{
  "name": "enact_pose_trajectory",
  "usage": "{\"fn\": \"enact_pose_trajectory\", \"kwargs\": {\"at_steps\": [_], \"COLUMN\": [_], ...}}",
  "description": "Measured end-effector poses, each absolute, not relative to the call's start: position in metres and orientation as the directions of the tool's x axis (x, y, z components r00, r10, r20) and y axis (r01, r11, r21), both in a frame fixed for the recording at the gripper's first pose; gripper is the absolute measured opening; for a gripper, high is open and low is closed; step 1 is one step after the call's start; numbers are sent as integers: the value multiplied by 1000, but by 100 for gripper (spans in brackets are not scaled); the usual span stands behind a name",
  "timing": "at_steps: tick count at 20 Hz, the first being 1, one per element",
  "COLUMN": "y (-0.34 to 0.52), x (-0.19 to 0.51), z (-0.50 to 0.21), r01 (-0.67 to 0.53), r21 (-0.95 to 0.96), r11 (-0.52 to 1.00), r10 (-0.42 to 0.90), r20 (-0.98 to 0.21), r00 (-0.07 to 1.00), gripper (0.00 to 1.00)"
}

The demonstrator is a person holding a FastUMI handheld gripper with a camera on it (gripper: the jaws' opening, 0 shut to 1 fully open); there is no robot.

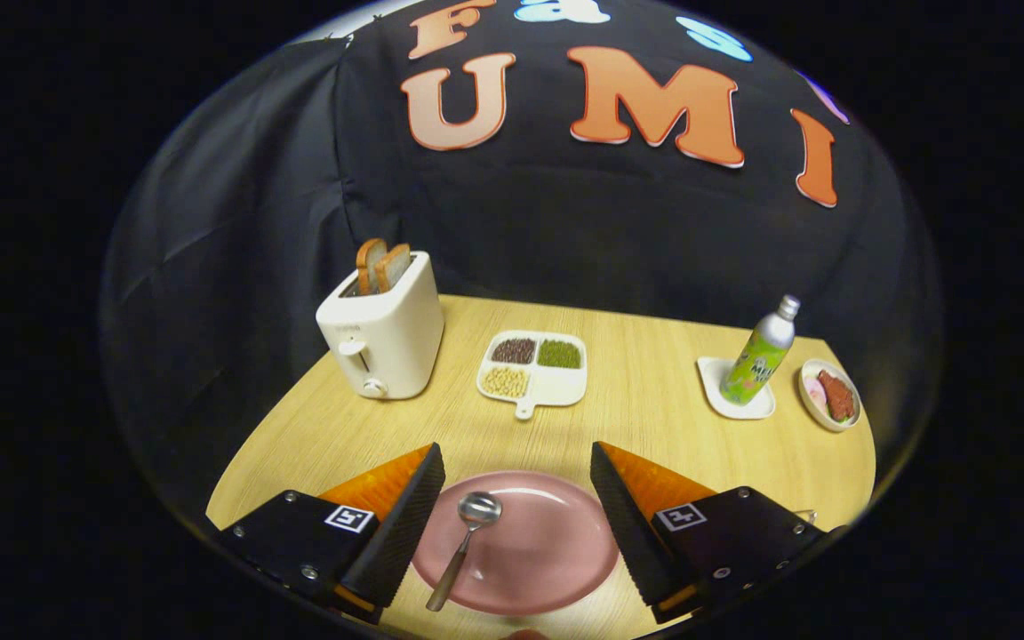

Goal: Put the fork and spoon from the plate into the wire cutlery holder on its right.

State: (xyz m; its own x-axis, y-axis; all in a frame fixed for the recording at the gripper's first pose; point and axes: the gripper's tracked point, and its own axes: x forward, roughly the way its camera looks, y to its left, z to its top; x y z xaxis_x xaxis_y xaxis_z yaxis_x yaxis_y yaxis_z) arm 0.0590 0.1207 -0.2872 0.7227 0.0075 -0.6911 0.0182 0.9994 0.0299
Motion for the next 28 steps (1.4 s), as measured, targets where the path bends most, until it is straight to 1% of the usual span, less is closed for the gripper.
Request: {"fn": "enact_pose_trajectory", "kwargs": {"at_steps": [4, 7, 9, 11, 12, 15, 16, 17, 19, 20, 21, 22, 23, 24, 25, 26, 28], "y": [130, 138, 144, 151, 154, 152, 153, 155, 159, 160, 163, 166, 166, 166, 166, 167, 166], "x": [33, 19, 9, 2, -2, -14, -18, -21, -23, -25, -27, -30, -30, -31, -33, -35, -34], "z": [-331, -350, -363, -374, -379, -391, -394, -395, -398, -399, -399, -400, -401, -403, -405, -407, -405], "r01": [25, 13, 25, 36, 35, 31, 38, 49, 59, 61, 65, 74, 74, 71, 68, 64, 59], "r21": [59, 74, 85, 98, 100, 56, 47, 43, 28, 22, 20, 22, 12, 2, -5, -11, -7], "r11": [998, 997, 996, 995, 994, 998, 998, 998, 998, 998, 998, 997, 997, 997, 998, 998, 998], "r10": [35, 60, 69, 82, 86, 49, 40, 35, 21, 15, 13, 15, 5, -4, -11, -16, -12], "r20": [-827, -887, -921, -944, -955, -979, -984, -988, -992, -993, -995, -995, -996, -996, -996, -996, -996], "r00": [561, 459, 384, 318, 285, 198, 172, 154, 128, 118, 104, 95, 91, 90, 84, 83, 91], "gripper": [99, 98, 94, 88, 83, 74, 69, 66, 58, 48, 43, 34, 30, 21, 19, 14, 9]}}
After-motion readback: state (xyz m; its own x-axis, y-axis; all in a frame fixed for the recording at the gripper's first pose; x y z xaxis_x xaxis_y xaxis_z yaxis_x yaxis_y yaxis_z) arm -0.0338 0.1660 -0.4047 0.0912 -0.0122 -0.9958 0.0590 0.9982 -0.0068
